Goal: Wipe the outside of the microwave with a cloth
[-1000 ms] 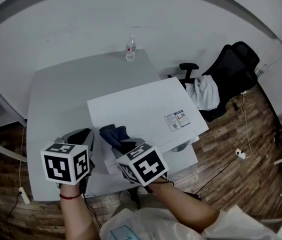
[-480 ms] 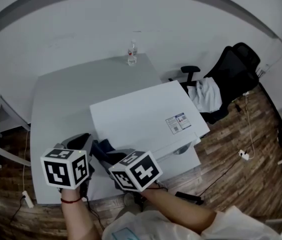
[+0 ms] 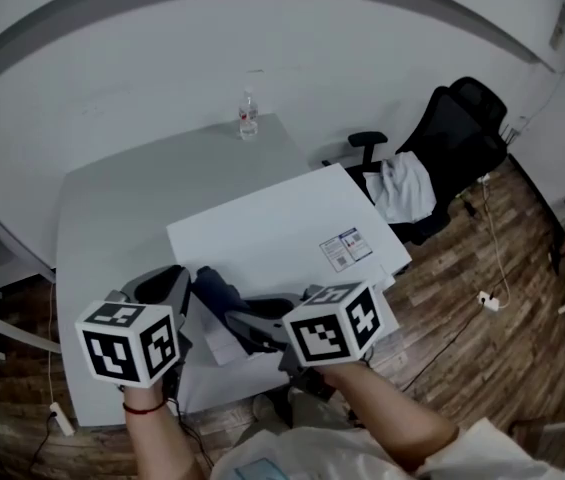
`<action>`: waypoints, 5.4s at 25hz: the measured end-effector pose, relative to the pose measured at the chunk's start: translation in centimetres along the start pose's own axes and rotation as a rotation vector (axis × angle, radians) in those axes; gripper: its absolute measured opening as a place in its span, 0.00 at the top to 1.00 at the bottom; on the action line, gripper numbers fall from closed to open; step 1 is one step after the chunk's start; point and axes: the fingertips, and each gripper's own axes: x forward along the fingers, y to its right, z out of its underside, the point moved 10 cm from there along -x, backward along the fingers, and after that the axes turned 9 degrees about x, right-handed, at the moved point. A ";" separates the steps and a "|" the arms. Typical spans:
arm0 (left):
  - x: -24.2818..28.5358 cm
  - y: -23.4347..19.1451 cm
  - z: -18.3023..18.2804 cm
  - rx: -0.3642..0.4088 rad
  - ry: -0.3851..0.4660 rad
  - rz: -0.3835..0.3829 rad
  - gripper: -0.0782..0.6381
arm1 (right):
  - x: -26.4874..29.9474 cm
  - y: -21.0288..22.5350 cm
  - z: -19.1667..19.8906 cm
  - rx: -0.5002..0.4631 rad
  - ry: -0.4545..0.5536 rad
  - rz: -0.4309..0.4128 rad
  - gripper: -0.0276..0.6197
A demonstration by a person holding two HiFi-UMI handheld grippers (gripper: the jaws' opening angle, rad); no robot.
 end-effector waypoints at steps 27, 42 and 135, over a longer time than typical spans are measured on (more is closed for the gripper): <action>17.4 23.1 -6.5 0.171 -0.093 0.221 0.80 | -22.0 17.1 -10.7 -0.531 -0.284 -0.003 0.84; 18.3 26.1 -7.1 0.057 -0.086 0.070 0.76 | -24.4 24.0 -16.6 -0.517 -0.128 -0.031 0.84; 41.4 24.7 -15.8 0.827 -1.051 0.285 0.82 | -9.1 37.5 -20.0 -1.067 -0.581 -0.389 0.86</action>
